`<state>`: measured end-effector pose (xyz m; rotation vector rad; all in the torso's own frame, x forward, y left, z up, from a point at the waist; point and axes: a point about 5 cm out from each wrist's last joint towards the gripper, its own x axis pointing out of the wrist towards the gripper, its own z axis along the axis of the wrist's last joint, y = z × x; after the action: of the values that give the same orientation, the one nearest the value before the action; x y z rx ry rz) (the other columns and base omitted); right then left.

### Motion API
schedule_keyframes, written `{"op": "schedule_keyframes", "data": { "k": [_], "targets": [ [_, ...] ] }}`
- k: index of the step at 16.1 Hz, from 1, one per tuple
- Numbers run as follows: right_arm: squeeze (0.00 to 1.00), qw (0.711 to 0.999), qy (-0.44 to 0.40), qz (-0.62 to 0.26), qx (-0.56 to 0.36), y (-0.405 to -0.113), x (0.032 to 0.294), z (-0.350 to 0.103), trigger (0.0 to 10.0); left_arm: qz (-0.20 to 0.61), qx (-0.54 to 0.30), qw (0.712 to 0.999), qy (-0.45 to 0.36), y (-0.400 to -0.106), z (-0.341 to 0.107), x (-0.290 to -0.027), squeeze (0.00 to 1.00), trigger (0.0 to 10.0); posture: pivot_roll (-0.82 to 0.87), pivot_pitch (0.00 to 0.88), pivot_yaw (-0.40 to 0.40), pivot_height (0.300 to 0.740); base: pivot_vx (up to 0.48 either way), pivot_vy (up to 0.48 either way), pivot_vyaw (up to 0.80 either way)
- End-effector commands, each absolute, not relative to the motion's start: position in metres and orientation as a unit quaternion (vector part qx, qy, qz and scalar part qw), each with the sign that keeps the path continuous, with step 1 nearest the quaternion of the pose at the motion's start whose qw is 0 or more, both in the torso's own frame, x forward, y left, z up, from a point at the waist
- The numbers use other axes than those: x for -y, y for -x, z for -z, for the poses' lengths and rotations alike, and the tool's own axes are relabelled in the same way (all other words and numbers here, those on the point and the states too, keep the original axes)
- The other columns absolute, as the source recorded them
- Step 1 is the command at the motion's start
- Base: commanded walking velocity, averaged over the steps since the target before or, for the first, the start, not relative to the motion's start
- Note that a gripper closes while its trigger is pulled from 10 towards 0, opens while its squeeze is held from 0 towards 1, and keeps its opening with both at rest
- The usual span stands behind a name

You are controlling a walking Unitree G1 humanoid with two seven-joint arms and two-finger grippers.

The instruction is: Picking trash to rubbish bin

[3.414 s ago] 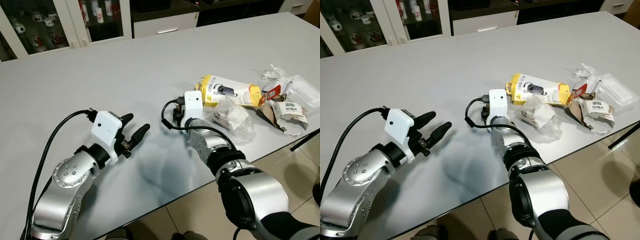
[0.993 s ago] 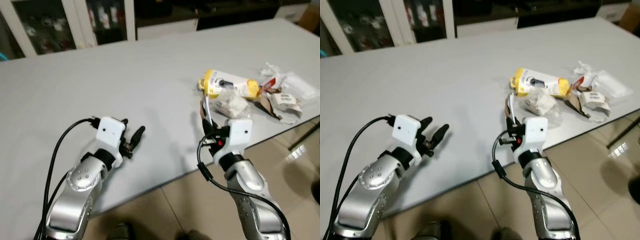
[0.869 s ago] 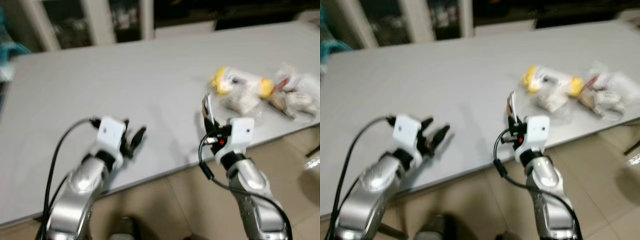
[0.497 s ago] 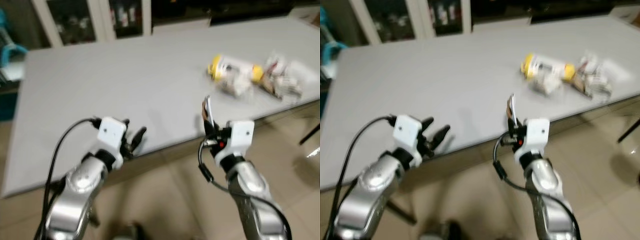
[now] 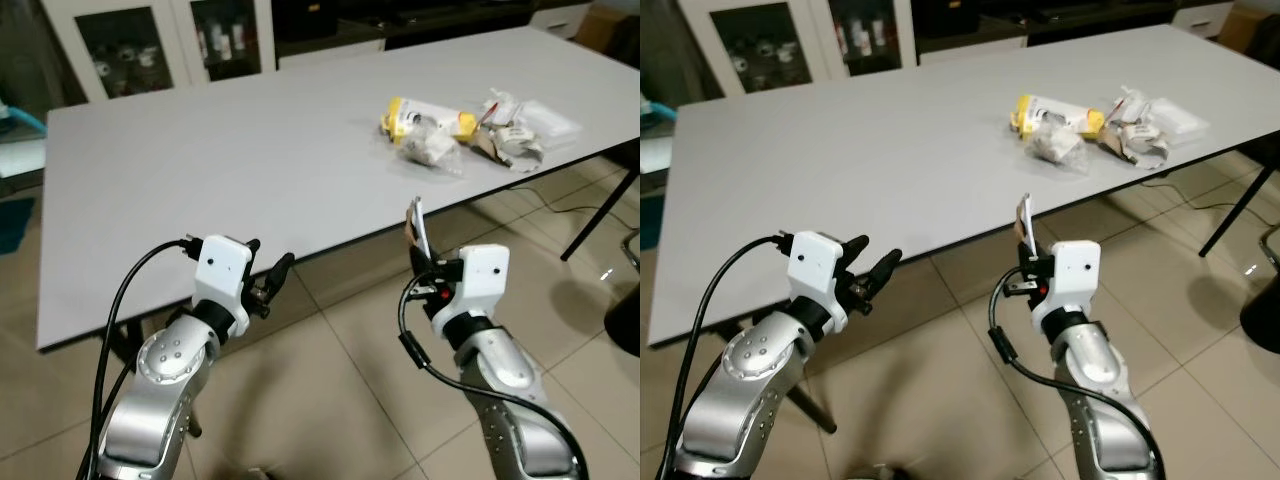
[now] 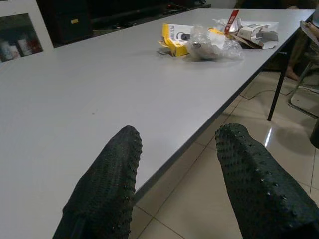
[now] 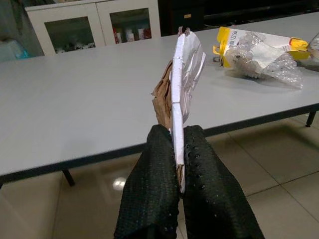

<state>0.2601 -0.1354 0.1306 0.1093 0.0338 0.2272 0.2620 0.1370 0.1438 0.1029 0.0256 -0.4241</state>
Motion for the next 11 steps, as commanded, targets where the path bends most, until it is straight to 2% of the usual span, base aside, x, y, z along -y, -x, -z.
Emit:
{"op": "schedule_keyframes", "data": {
  "k": [1, 5, 11],
  "targets": [
    [0.0, 0.992, -0.05, -0.118, -0.019, -0.26, 0.134, -0.132, 10.0, 0.197, -0.02, 0.979, -0.046, -0.263, -0.142, -0.141, 0.0, 10.0, -0.06, 0.059, -0.008, 0.74, 0.0, 0.0, 0.0],
    [0.0, 0.989, -0.016, -0.147, -0.028, -0.26, 0.131, -0.131, 10.0, 0.161, -0.035, 0.986, -0.037, -0.263, -0.133, -0.148, 0.0, 10.0, -0.06, 0.051, -0.025, 0.74, 0.0, 0.0, 0.0],
    [0.0, 0.986, -0.009, -0.159, -0.042, -0.262, 0.129, -0.126, 10.0, 0.162, -0.033, 0.985, -0.058, -0.26, -0.135, -0.149, 0.0, 10.0, -0.05, 0.052, -0.04, 0.74, 0.0, 0.0, 0.0]
  ]
}}
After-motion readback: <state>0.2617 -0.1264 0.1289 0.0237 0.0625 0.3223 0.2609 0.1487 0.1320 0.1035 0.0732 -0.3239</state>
